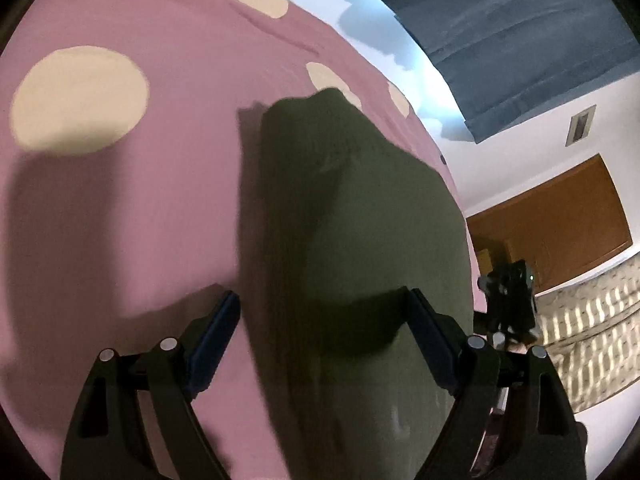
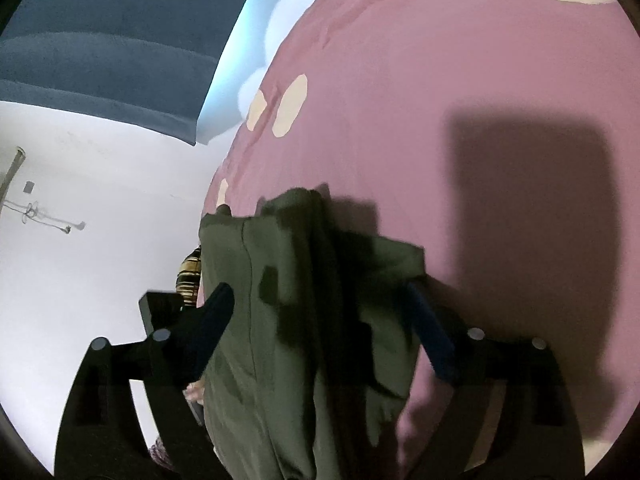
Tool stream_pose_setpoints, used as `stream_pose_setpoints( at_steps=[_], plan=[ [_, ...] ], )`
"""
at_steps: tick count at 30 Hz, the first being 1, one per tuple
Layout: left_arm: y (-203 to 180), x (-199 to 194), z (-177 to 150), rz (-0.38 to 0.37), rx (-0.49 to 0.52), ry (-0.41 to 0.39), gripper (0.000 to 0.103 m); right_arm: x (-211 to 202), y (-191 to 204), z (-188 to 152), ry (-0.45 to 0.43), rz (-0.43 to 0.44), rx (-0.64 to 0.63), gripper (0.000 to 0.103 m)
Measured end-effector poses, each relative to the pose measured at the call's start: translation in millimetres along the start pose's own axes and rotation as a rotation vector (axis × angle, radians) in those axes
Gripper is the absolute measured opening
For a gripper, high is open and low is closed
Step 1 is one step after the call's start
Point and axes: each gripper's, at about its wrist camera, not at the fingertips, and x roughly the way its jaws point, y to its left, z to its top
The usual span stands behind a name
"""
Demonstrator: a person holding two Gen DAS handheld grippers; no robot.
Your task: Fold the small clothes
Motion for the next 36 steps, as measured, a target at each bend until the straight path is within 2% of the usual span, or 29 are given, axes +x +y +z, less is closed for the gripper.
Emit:
stream_pose_setpoints(
  at_steps=[2,3,4,5,7,9,10,13,18,20,22,23,24,27,31,34,36],
  plan=[
    [-4,9,8,0.037,0.021,0.008,0.083,6,1,4,0.020,-0.012,-0.016,0.088],
    [-4,8,5,0.038,0.029,0.009,0.075,8,3,4,0.028,-0.021,-0.030,0.086],
    [-7,11,8,0.027,0.039,0.015,0.064,9,5,4,0.032,-0.031,-0.045,0.081],
    [-8,12,13,0.033,0.044,0.017,0.061,11,7,4,0.041,-0.058,-0.068,0.075],
    [-17,14,14,0.081,0.081,0.016,0.058,15,9,2,0.053,-0.104,-0.098,0.048],
    [-24,18,17,0.136,0.136,0.017,0.056,15,4,0,0.071,-0.087,-0.086,0.031],
    [-26,20,17,0.154,0.156,0.017,0.056,15,2,-2,0.071,-0.079,-0.082,0.026],
    [-25,21,17,0.182,0.173,0.024,0.054,15,-1,-4,0.048,-0.067,-0.076,0.020],
    [-26,25,20,0.179,0.171,0.021,0.055,14,-1,-5,0.022,-0.054,-0.060,0.022],
    [-22,15,16,0.157,0.161,0.007,0.058,9,1,-8,0.009,-0.054,-0.054,0.032],
    [-21,7,11,0.135,0.143,-0.004,0.062,-2,1,-14,-0.008,-0.067,-0.046,0.053],
    [-21,3,7,0.125,0.141,-0.001,0.066,-7,2,-18,-0.007,-0.065,-0.048,0.058],
    [-18,-5,0,0.107,0.133,0.005,0.076,-13,2,-23,-0.007,-0.067,-0.057,0.067],
    [-14,-22,-24,0.073,0.132,0.024,0.077,-30,-1,-40,-0.006,-0.102,-0.070,0.071],
    [-15,-32,-53,0.025,0.123,0.052,0.078,-37,-8,-55,0.025,-0.053,-0.055,0.072],
    [-12,-26,-69,-0.042,0.063,0.084,0.079,-29,-6,-61,0.065,-0.009,-0.063,0.074],
    [-13,-18,-70,-0.073,0.029,0.096,0.079,-18,-2,-62,0.090,-0.011,-0.084,0.075]
  ],
)
